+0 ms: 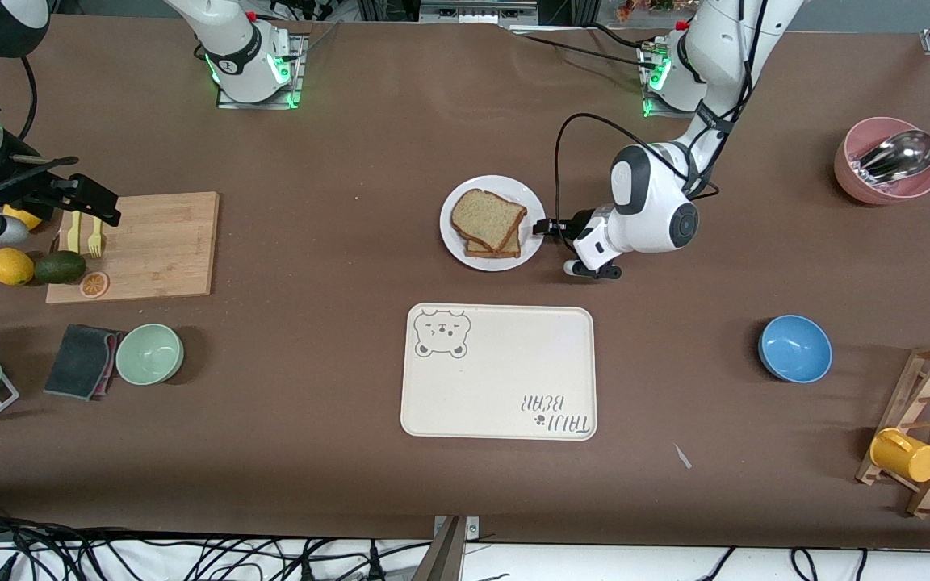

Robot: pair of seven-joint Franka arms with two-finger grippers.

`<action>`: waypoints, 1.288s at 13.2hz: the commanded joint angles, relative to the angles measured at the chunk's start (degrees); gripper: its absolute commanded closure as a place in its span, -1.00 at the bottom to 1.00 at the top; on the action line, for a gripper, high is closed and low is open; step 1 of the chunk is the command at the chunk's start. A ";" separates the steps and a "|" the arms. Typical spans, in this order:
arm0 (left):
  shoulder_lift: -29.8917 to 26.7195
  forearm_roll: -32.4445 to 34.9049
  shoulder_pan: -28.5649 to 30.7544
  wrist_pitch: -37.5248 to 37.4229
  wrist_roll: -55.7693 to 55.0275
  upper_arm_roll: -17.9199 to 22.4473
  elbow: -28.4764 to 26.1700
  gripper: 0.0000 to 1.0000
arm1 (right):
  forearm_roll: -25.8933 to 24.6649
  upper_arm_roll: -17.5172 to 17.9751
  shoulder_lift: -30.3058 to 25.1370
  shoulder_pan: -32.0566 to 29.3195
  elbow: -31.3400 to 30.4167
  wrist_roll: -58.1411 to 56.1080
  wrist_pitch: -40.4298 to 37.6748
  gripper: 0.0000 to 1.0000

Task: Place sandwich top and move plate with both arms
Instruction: 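Lower the left gripper to the white plate rim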

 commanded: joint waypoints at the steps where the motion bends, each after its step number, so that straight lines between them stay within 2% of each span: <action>1: -0.55 -2.29 0.74 -0.77 1.39 -0.81 -0.56 -0.21 | 0.84 0.50 -1.28 -0.52 0.79 0.10 -1.14 -1.00; 3: -0.55 -2.29 0.83 -0.87 1.91 -1.51 -0.56 -0.19 | 0.75 0.59 -1.28 -0.69 0.70 0.10 -1.14 -1.00; 5: -0.64 -2.29 0.83 -0.87 1.92 -2.04 -0.56 -0.03 | 0.49 1.64 -1.11 -0.78 0.79 0.01 -1.23 -1.00; 15: -0.55 -5.55 0.83 -0.52 2.53 -3.27 -1.00 -0.03 | 0.14 2.26 -0.75 -0.43 0.70 0.45 -1.85 -1.00; 17: -0.38 -5.55 0.83 -0.43 2.62 -3.19 -1.00 0.04 | 0.49 2.26 0.38 -0.52 0.70 0.36 -1.41 -1.00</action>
